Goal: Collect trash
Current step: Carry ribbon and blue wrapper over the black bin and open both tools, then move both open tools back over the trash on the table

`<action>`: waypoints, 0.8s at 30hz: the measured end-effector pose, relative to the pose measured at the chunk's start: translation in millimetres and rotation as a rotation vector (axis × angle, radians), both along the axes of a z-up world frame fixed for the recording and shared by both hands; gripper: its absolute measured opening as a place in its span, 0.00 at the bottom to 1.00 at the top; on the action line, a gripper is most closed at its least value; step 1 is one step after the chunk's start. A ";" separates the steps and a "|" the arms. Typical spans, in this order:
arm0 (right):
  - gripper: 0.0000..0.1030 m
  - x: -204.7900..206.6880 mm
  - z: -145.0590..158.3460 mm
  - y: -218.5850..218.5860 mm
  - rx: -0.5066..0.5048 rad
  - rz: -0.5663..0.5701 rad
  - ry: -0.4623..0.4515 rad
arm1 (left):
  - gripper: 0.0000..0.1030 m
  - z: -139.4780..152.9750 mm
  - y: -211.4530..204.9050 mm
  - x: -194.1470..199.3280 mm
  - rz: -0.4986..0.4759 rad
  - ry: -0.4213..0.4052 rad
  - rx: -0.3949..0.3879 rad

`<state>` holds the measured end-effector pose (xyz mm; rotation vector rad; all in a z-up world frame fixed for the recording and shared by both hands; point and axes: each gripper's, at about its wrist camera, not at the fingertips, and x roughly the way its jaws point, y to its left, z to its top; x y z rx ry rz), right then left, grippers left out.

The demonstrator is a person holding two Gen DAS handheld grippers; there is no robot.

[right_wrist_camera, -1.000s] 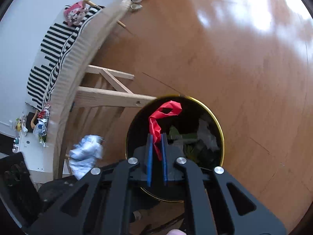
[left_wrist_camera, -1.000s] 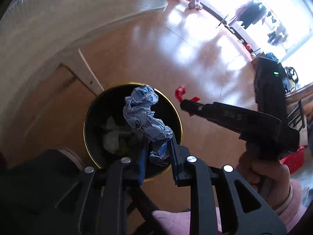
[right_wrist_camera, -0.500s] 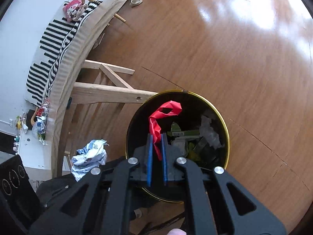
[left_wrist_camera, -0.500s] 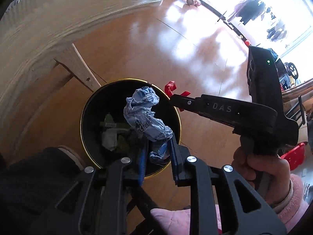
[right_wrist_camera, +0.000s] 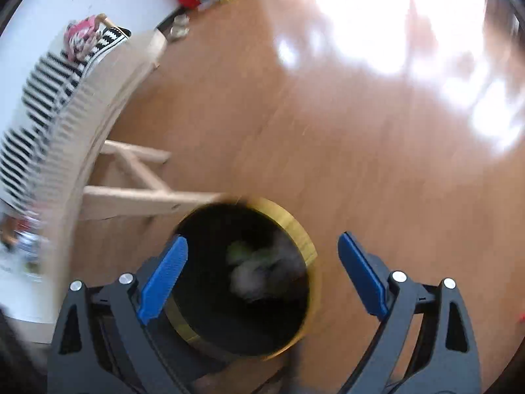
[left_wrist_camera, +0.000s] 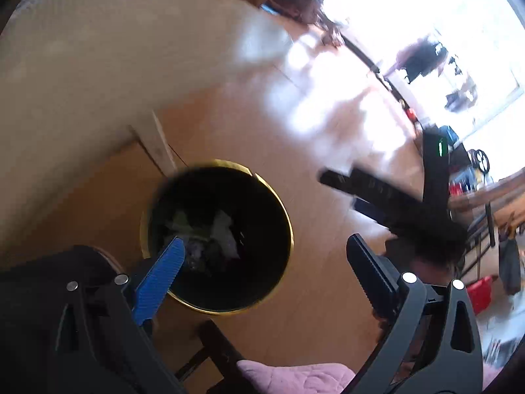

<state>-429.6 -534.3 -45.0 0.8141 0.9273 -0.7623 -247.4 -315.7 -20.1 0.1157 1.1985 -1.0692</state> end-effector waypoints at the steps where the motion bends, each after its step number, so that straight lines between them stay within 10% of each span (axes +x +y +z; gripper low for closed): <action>1: 0.94 5.2 12.3 6.6 -0.110 0.007 0.019 | 0.93 15.0 10.2 12.1 0.036 -0.039 -0.016; 6: 0.94 46.9 47.5 22.2 -0.232 0.069 -0.032 | 0.94 86.7 99.4 94.6 0.329 -0.383 0.030; 15: 0.94 177.1 117.1 98.5 -0.235 0.292 -0.298 | 0.94 80.2 316.8 229.7 0.884 -0.239 0.083; 24: 0.94 319.9 132.4 205.4 -0.197 0.539 -0.356 | 0.94 27.7 320.9 305.8 0.737 -0.235 0.156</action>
